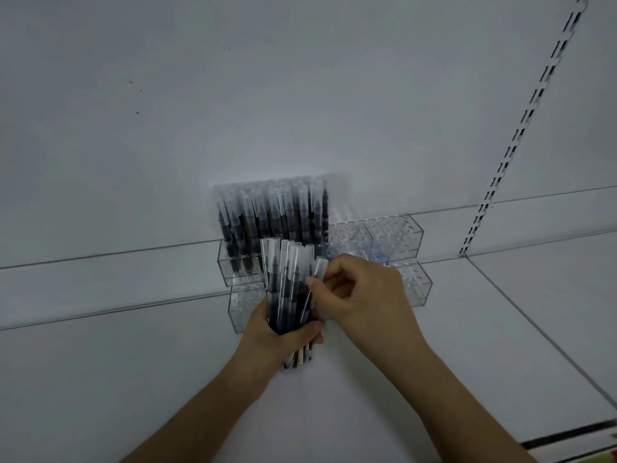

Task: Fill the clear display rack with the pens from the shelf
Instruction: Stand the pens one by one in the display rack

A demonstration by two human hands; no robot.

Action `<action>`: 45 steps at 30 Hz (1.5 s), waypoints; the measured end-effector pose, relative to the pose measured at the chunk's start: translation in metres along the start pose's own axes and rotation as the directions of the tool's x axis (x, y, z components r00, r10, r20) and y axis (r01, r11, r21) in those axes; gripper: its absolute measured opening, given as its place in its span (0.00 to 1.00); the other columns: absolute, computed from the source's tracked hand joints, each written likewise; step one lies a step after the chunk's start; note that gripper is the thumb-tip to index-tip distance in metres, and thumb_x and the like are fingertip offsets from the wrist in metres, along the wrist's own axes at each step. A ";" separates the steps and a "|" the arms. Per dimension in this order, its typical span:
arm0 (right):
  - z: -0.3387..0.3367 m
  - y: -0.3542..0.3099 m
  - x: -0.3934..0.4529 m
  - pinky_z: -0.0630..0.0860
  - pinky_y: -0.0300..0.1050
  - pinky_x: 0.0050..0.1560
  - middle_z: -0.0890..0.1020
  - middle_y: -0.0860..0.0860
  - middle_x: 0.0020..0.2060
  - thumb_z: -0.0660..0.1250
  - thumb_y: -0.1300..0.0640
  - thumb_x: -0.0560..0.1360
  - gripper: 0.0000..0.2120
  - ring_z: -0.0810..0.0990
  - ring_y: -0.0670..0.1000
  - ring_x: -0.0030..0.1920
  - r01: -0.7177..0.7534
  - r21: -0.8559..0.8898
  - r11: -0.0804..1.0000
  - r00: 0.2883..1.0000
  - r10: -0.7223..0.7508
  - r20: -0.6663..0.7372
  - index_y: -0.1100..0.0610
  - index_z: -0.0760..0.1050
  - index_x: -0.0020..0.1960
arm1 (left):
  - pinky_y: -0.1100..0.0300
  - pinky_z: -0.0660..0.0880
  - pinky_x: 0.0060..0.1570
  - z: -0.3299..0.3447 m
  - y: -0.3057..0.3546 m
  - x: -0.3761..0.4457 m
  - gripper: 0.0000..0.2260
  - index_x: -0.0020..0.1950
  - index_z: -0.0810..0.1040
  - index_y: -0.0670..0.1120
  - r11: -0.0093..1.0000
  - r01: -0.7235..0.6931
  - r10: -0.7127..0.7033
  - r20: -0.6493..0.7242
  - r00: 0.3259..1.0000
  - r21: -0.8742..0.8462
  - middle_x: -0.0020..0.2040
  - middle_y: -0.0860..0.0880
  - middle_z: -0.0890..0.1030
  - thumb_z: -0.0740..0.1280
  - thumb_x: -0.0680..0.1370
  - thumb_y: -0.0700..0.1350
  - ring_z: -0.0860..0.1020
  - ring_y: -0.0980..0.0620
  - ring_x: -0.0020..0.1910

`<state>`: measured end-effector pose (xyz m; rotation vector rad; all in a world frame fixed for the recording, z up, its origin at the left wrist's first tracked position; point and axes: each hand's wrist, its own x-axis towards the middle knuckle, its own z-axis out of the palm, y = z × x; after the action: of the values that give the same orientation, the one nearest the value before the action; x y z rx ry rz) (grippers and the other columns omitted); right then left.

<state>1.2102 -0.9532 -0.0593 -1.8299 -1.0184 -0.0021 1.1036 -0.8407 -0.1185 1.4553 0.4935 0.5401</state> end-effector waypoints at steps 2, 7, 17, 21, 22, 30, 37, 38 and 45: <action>-0.001 -0.002 0.000 0.76 0.31 0.38 0.82 0.43 0.31 0.74 0.54 0.73 0.07 0.81 0.42 0.36 -0.022 0.024 0.999 0.999 0.023 -0.041 0.54 0.79 0.38 | 0.56 0.78 0.38 0.000 0.000 0.000 0.12 0.53 0.75 0.34 1.000 -0.004 0.004 -0.001 1.000 0.018 0.37 0.43 0.82 0.73 0.71 0.30 0.82 0.47 0.35; -0.018 -0.013 0.016 0.80 0.39 0.41 0.83 0.43 0.32 0.71 0.51 0.76 0.08 0.82 0.42 0.35 -0.038 0.139 0.990 0.977 0.066 -0.203 0.51 0.80 0.39 | 0.51 0.79 0.38 0.000 0.001 -0.004 0.09 0.47 0.78 0.38 0.999 0.015 -0.016 0.013 1.000 0.035 0.36 0.44 0.82 0.74 0.70 0.34 0.80 0.46 0.36; -0.049 -0.011 0.074 0.83 0.48 0.47 0.85 0.47 0.38 0.68 0.57 0.78 0.03 0.86 0.46 0.41 0.075 0.257 0.964 0.922 0.032 -0.386 0.54 0.80 0.47 | 0.58 0.77 0.39 0.000 0.001 -0.003 0.09 0.52 0.76 0.34 0.999 0.012 -0.012 0.005 1.000 0.036 0.37 0.45 0.82 0.70 0.73 0.31 0.80 0.48 0.36; -0.038 -0.003 0.081 0.83 0.51 0.49 0.85 0.44 0.40 0.68 0.54 0.79 0.03 0.85 0.45 0.42 0.103 0.148 0.984 0.943 -0.049 -0.330 0.52 0.80 0.49 | 0.58 0.78 0.39 0.000 0.001 -0.003 0.09 0.52 0.76 0.34 1.000 0.006 -0.006 0.000 1.000 0.026 0.37 0.45 0.82 0.71 0.73 0.32 0.81 0.48 0.37; -0.037 -0.002 0.082 0.83 0.51 0.49 0.85 0.44 0.40 0.68 0.53 0.79 0.03 0.85 0.45 0.43 0.111 0.122 0.986 0.945 -0.067 -0.319 0.52 0.80 0.50 | 0.58 0.78 0.40 0.000 0.001 -0.003 0.09 0.52 0.76 0.33 1.000 0.005 -0.005 -0.002 1.000 0.026 0.38 0.45 0.82 0.71 0.73 0.32 0.81 0.48 0.37; -0.035 -0.003 0.101 0.81 0.49 0.48 0.84 0.49 0.38 0.66 0.53 0.80 0.08 0.83 0.48 0.39 0.169 -0.256 0.952 0.975 -0.200 -0.101 0.57 0.79 0.47 | 0.56 0.77 0.40 -0.001 0.000 -0.002 0.11 0.53 0.76 0.33 1.000 0.022 -0.022 0.005 1.000 0.001 0.39 0.44 0.82 0.72 0.72 0.32 0.81 0.46 0.37; -0.026 0.004 0.102 0.80 0.51 0.43 0.83 0.52 0.36 0.61 0.48 0.82 0.16 0.82 0.52 0.36 0.190 -0.463 0.865 0.982 -0.176 0.074 0.58 0.79 0.45 | 0.57 0.78 0.42 -0.002 -0.001 -0.002 0.12 0.54 0.76 0.34 0.999 0.039 -0.038 0.014 0.999 -0.032 0.40 0.44 0.82 0.72 0.72 0.33 0.82 0.47 0.38; -0.028 0.004 0.101 0.80 0.51 0.44 0.83 0.52 0.36 0.61 0.48 0.82 0.15 0.82 0.52 0.36 0.190 -0.461 0.867 0.982 -0.173 0.080 0.57 0.79 0.45 | 0.57 0.78 0.42 -0.002 -0.001 -0.002 0.13 0.54 0.76 0.34 0.999 0.040 -0.040 0.017 0.999 -0.034 0.40 0.44 0.83 0.73 0.72 0.33 0.82 0.47 0.38; -0.036 0.002 0.061 0.79 0.41 0.43 0.83 0.46 0.35 0.66 0.42 0.77 0.15 0.81 0.44 0.35 0.040 -0.288 0.957 0.999 -0.039 0.009 0.53 0.81 0.44 | 0.56 0.77 0.41 -0.003 0.002 -0.002 0.23 0.54 0.76 0.34 0.997 0.040 -0.038 0.036 0.999 -0.063 0.41 0.44 0.82 0.78 0.64 0.44 0.82 0.46 0.38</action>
<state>1.2662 -0.9421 -0.0174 -2.0720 -1.1021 -0.1816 1.1006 -0.8397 -0.1172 1.3895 0.4720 0.4942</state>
